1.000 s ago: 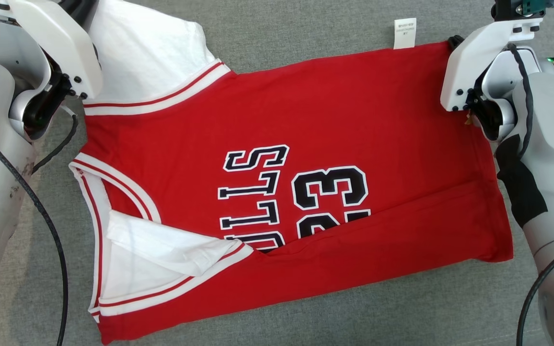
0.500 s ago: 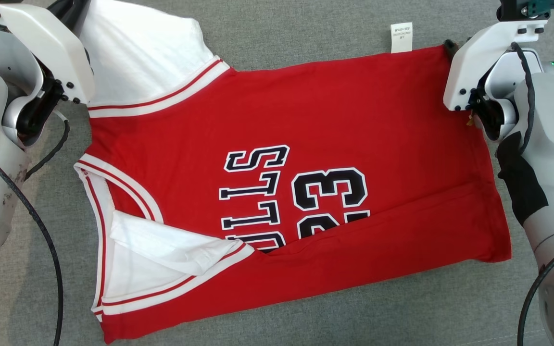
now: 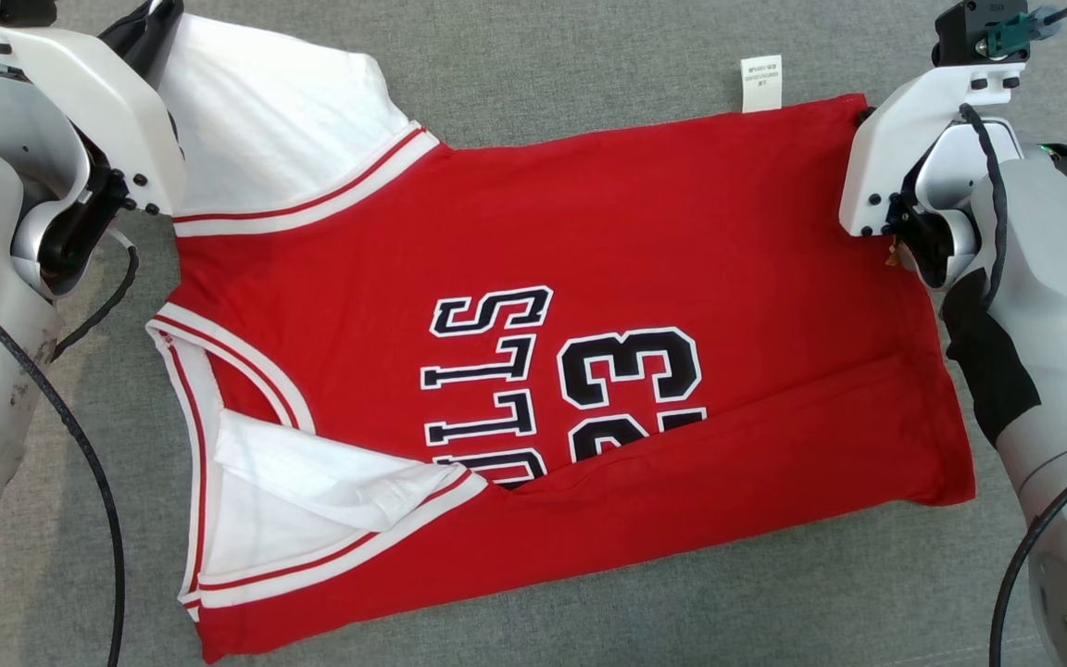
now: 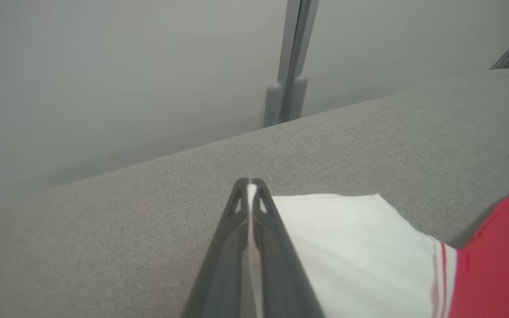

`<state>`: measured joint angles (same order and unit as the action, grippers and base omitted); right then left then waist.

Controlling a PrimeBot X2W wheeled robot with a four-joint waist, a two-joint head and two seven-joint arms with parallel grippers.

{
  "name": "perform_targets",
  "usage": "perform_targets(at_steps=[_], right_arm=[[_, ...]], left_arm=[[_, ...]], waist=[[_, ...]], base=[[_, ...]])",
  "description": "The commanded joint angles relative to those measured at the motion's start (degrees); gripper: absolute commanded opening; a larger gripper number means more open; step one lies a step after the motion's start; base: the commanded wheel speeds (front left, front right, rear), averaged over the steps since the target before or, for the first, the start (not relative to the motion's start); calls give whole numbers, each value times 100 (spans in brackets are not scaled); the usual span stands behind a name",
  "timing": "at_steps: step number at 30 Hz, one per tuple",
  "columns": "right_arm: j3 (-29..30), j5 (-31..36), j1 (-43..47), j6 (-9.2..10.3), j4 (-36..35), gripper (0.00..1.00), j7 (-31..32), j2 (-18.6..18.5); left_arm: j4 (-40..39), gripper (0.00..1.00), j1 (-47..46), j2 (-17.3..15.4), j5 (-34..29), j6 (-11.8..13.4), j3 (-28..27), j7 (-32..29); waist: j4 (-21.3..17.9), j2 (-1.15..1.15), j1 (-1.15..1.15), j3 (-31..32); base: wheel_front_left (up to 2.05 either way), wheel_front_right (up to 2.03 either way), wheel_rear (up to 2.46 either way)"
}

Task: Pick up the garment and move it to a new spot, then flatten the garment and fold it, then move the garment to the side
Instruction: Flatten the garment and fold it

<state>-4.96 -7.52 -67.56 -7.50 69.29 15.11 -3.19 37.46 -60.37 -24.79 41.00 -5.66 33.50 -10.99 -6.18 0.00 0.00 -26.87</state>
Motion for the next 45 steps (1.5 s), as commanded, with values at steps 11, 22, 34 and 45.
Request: perform_targets(at_steps=[11, 22, 34, 45], right_arm=[[-31, -42, -119, 1, -7, 0, -483, -13], [-54, -287, -60, 1, 166, 100, -365, 18], [-284, -474, -105, 0, 335, 44, -85, 28], [-289, -223, -309, 2, 280, 0, -921, -243]], left_arm=[[-9, 0, -101, -107, -59, 4, -65, 555], [98, 0, 1, -124, 51, -64, 9, 554], [150, 0, -124, -56, 81, -112, 159, 590], [140, 0, -195, -113, 108, -155, 103, 1277]], waist=[[67, 0, 0, 34], [61, 0, 0, 45], [257, 0, 0, -16], [282, 0, 0, 94]], base=[[0, 0, 0], [0, 0, 0], [0, 0, 0], [0, 0, 0]])
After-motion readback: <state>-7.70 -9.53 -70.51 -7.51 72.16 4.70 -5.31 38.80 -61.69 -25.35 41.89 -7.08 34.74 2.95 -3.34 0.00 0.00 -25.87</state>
